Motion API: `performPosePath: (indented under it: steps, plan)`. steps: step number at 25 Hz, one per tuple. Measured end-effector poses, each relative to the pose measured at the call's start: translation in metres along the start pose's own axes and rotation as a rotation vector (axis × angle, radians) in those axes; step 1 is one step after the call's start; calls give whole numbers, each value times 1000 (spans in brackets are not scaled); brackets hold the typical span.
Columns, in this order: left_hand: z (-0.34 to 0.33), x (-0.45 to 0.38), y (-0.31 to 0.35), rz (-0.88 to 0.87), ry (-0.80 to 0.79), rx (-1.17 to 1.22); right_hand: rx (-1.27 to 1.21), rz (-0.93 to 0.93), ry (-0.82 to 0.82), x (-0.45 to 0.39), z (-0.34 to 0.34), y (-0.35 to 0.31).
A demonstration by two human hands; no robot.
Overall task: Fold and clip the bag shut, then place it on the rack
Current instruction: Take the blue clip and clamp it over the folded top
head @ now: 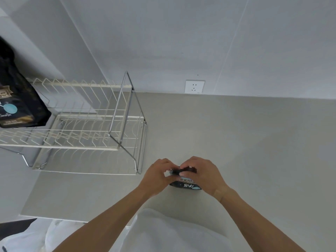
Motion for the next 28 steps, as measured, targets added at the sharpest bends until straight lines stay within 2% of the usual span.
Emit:
performPosePath:
  steps: [3,5,10,16,19,22,24,28]
  plan:
    - [2,-4,3,-6,30,-12,185,42,-46,-4,-5,-4]
    - [2,-4,5,-32,47,-77,180,5,-8,-5,-5,-1]
    - [3,-2,10,-123,76,-256,-45,-63,35,-3,-5,6]
    - [3,-2,8,-68,67,-284,-26,-15,51,4,-5,2]
    - [6,-2,10,-64,82,-326,-83,-52,87,20,2,19]
    - [-1,-5,30,-155,26,-353,-203,-103,126,36,-2,35]
    - [-12,-7,50,-250,-13,-410,-292,-161,218,40,-6,42]
    - [-16,-9,58,-294,8,-455,-490,-207,325,40,-11,51]
Point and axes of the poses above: each hand's wrist, its own x-axis away from the middle knuckle, its own z-axis out of the back of the hand, y = z × x, the point moved 8 cm from there along -x, towards the middle knuckle, and after that the axes turned 15 degrees about z, right-handed, at the moved point
